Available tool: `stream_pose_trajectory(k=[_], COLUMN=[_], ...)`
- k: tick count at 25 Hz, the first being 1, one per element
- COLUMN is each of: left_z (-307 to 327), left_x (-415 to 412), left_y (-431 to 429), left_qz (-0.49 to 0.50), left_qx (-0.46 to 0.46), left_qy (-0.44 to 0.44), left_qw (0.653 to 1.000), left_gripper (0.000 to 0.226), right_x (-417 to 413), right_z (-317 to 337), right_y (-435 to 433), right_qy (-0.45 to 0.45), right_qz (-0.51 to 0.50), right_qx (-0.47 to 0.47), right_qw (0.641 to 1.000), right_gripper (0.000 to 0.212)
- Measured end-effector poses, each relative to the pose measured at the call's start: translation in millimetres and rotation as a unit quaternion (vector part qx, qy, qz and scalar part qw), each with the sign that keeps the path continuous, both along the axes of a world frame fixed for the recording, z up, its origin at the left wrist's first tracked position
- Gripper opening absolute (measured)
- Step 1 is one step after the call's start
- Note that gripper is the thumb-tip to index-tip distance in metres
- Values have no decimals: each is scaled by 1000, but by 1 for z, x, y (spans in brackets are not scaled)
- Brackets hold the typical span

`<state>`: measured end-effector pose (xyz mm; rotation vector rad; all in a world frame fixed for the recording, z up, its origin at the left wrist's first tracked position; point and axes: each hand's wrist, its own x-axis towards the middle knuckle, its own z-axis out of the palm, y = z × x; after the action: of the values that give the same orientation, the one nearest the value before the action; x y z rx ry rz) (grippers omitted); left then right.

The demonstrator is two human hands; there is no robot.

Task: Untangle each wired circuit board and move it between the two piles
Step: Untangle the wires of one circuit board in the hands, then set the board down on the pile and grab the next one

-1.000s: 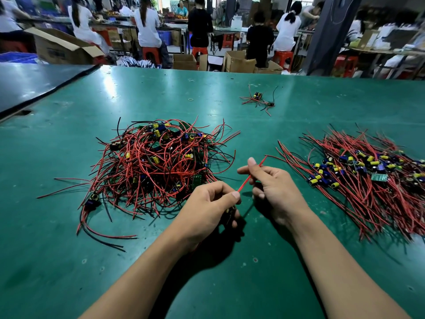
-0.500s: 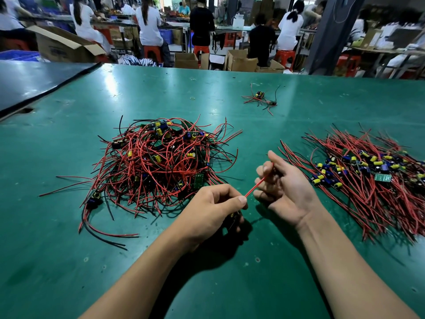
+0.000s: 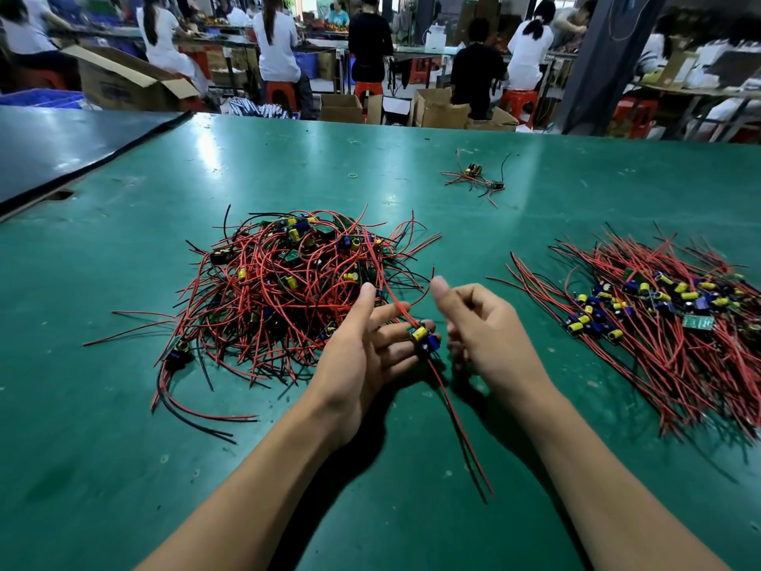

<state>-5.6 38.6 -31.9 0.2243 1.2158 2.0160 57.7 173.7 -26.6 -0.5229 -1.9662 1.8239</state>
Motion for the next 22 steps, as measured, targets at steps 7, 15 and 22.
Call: stream_pose_trajectory(k=[7,15,22], left_z=[-4,-8,-9], left_x=[1,-4,-6], left_y=[-5,-19,-24], left_qz=[86,213,187], left_qx=[-200,-411,-456], left_qy=[348,515,561], left_qw=[912,722,665], left_gripper=[21,33,41], right_x=[-4,6,5], right_z=[-9,-7,-16], right_y=[2,29,25], right_qy=[-52,-183,-298], right_qz=[-73,-191,-183], right_qx=[315,423,447], right_qw=[945,866,823], right_gripper=[28,42,44])
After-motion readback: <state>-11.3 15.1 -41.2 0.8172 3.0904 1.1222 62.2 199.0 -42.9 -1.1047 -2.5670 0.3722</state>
